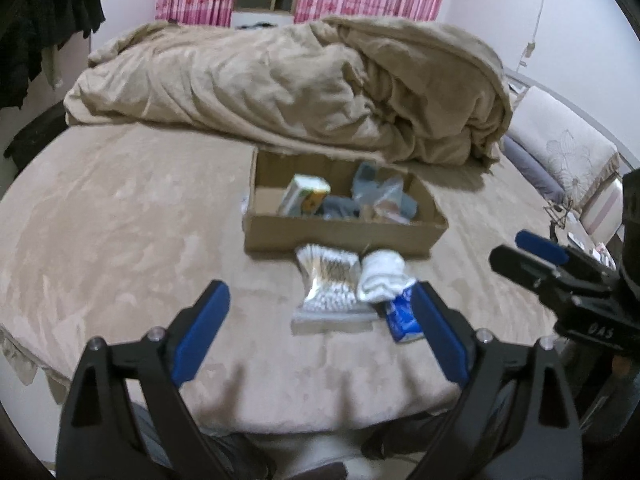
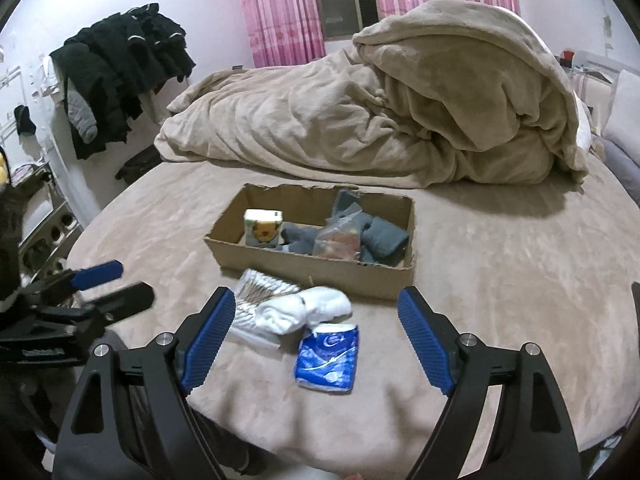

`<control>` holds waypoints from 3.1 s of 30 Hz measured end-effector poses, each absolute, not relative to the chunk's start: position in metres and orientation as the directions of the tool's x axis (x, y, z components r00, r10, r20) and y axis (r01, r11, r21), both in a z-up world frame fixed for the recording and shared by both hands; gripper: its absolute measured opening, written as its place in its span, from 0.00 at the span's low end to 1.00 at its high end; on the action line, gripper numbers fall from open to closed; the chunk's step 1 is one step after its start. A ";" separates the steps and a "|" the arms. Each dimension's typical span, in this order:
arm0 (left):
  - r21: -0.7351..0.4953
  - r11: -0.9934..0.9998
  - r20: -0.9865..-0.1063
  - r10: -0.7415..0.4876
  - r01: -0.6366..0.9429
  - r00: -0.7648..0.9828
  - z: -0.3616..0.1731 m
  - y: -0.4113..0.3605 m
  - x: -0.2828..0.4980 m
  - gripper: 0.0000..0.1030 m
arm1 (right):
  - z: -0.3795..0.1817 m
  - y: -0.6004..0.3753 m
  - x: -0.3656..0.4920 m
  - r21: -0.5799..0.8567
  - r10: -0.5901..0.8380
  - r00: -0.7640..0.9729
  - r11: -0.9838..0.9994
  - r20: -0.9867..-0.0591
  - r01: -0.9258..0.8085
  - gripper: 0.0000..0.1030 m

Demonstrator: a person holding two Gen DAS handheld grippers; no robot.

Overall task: Organize objects
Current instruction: 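Grasp the cotton swab bag with the left tool while the right tool grasps the blue tissue pack, then carry the swab bag and blue tissue pack into the box and open both tools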

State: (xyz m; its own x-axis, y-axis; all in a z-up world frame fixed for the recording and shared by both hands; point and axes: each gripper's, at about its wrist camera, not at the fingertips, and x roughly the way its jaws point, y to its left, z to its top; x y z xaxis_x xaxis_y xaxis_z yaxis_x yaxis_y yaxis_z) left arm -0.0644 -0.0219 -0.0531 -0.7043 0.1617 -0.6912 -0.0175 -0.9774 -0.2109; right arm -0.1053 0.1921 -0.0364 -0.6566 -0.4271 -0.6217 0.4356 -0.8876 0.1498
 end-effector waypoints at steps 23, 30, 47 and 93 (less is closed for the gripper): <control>-0.190 -0.981 -0.775 0.169 -0.031 -0.608 -0.127 -0.014 -0.114 0.91 | -0.116 0.182 -0.137 0.173 -0.398 -0.543 -0.892 -0.740 0.418 0.83; -0.196 -0.981 -0.768 0.162 -0.013 -0.620 -0.133 -0.023 -0.131 0.91 | -0.138 0.178 -0.148 0.184 -0.389 -0.497 -0.893 -0.775 0.411 0.83; -0.109 -0.982 -0.796 0.179 -0.154 -0.579 -0.160 0.014 -0.168 0.84 | -0.161 0.169 -0.154 0.113 -0.344 -0.482 -0.889 -0.806 0.444 0.57; -0.172 -0.975 -0.701 0.221 -0.140 -0.678 -0.071 -0.010 -0.102 0.37 | -0.068 0.208 -0.124 0.130 -0.356 -0.624 -0.916 -0.695 0.379 0.24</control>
